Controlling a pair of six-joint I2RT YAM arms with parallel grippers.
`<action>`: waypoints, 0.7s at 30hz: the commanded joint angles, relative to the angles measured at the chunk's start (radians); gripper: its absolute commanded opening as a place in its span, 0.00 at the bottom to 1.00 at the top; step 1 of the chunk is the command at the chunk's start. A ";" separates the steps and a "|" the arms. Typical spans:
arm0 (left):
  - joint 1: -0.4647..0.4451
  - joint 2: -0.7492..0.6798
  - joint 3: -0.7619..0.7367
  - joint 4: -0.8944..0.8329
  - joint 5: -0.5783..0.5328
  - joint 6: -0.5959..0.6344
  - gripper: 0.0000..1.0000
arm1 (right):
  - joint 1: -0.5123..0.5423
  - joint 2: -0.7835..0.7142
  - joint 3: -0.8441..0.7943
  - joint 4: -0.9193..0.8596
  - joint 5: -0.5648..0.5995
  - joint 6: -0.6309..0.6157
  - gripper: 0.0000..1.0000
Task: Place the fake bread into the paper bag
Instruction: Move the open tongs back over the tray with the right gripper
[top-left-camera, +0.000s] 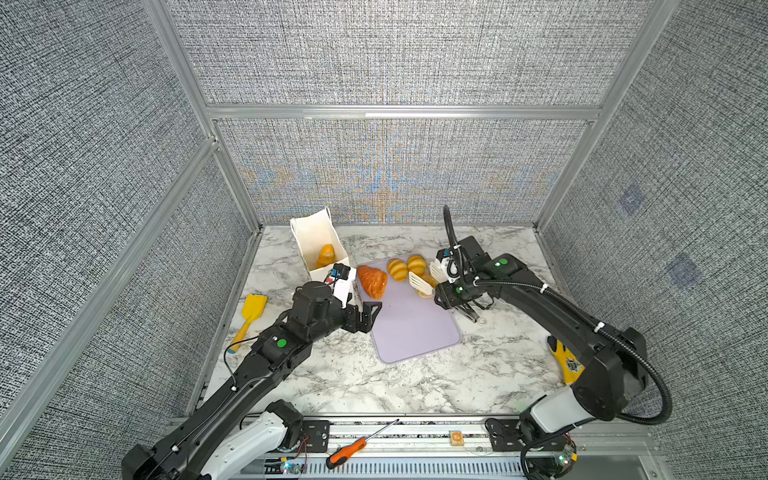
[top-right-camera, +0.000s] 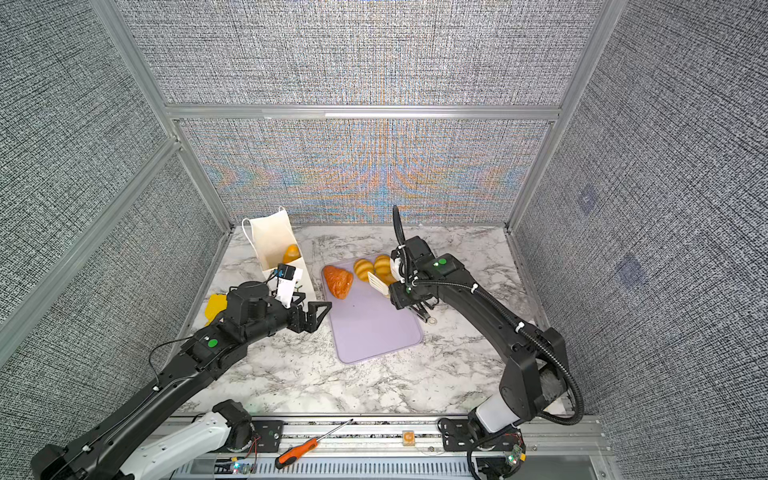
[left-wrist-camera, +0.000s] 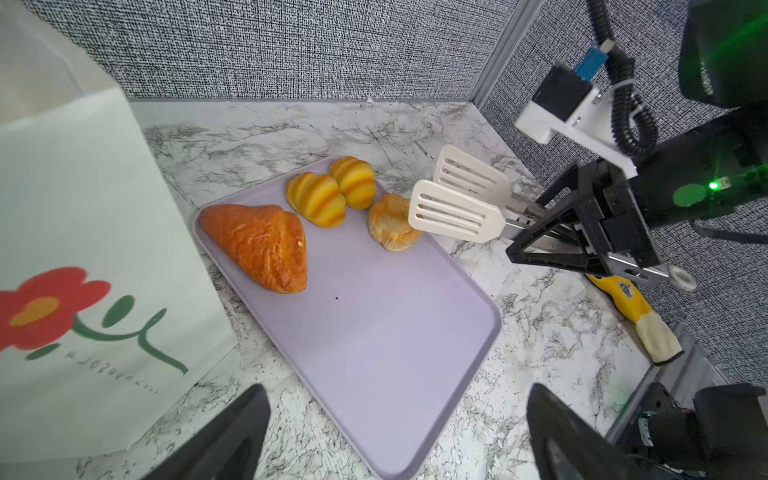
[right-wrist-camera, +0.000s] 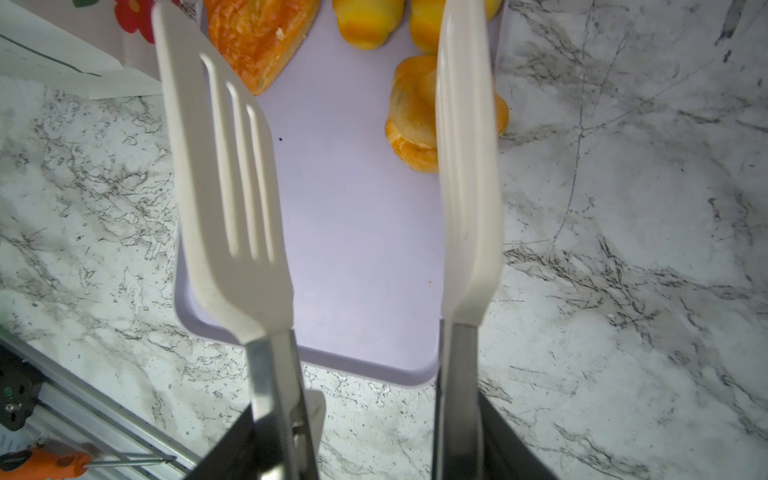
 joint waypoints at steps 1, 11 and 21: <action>-0.027 0.030 -0.009 0.100 -0.017 -0.025 0.98 | -0.026 -0.015 -0.035 0.035 -0.017 -0.011 0.60; -0.113 0.152 -0.022 0.228 -0.041 -0.057 0.98 | -0.120 -0.012 -0.145 0.084 -0.035 -0.049 0.60; -0.131 0.184 -0.058 0.289 -0.094 -0.068 0.99 | -0.176 0.068 -0.160 0.175 -0.075 -0.098 0.60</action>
